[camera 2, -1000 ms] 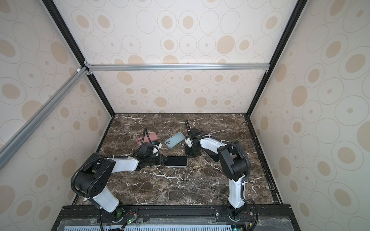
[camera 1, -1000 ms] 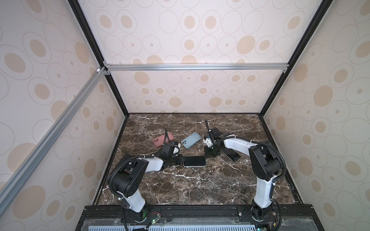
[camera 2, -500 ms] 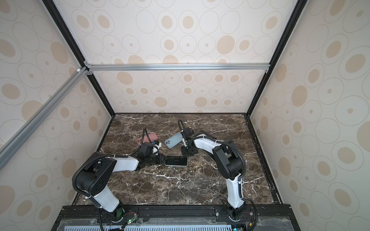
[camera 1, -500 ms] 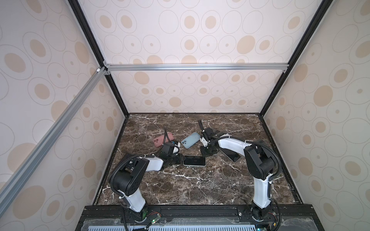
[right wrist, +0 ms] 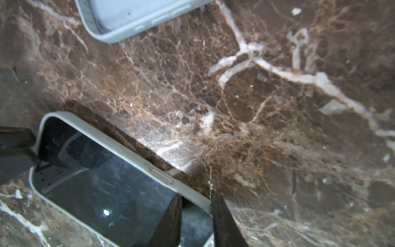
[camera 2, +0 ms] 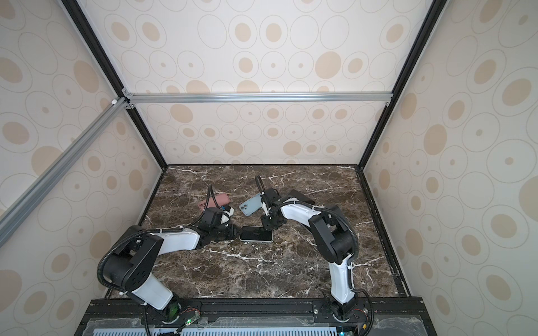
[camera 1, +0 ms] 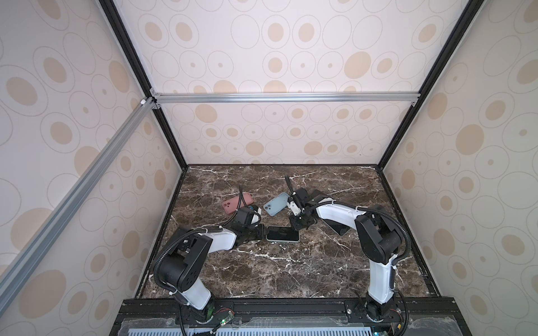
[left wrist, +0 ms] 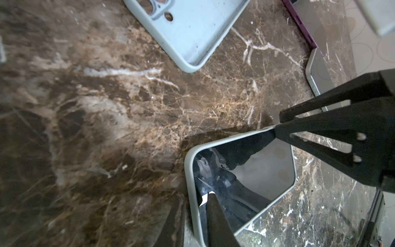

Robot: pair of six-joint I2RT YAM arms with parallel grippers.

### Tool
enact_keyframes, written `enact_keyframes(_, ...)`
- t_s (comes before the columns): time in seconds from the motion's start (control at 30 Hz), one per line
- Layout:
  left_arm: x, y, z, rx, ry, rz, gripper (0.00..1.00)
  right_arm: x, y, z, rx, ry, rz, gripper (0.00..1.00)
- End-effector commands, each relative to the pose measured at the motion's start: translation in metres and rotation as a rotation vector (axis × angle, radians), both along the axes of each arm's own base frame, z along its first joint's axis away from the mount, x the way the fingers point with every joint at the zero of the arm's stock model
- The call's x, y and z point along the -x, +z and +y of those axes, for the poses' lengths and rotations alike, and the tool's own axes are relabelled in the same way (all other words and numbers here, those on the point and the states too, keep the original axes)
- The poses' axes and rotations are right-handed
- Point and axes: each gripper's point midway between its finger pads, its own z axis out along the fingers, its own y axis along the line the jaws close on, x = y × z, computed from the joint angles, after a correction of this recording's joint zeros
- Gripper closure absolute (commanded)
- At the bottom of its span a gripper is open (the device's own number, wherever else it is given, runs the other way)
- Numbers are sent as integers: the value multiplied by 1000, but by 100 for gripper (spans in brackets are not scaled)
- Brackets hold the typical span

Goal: Put the phone into the phone case

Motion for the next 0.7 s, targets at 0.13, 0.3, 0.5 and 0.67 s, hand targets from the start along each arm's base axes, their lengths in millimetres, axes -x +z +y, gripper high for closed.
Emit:
enact_keyframes(0.13, 5, 12, 11, -44, 17, -23, 74, 16, 37, -1, 16, 282, -117, 49)
enact_keyframes(0.3, 7, 26, 17, -49, 31, -56, 35, 20, 68, 7, -41, 430, -230, 22)
enact_keyframes(0.5, 12, 43, 28, -79, 44, -110, 9, 13, 78, 7, -20, 486, -308, 4)
enact_keyframes(0.67, 16, 51, 43, -132, 76, -135, 0, 6, 70, 4, 45, 522, -304, 0)
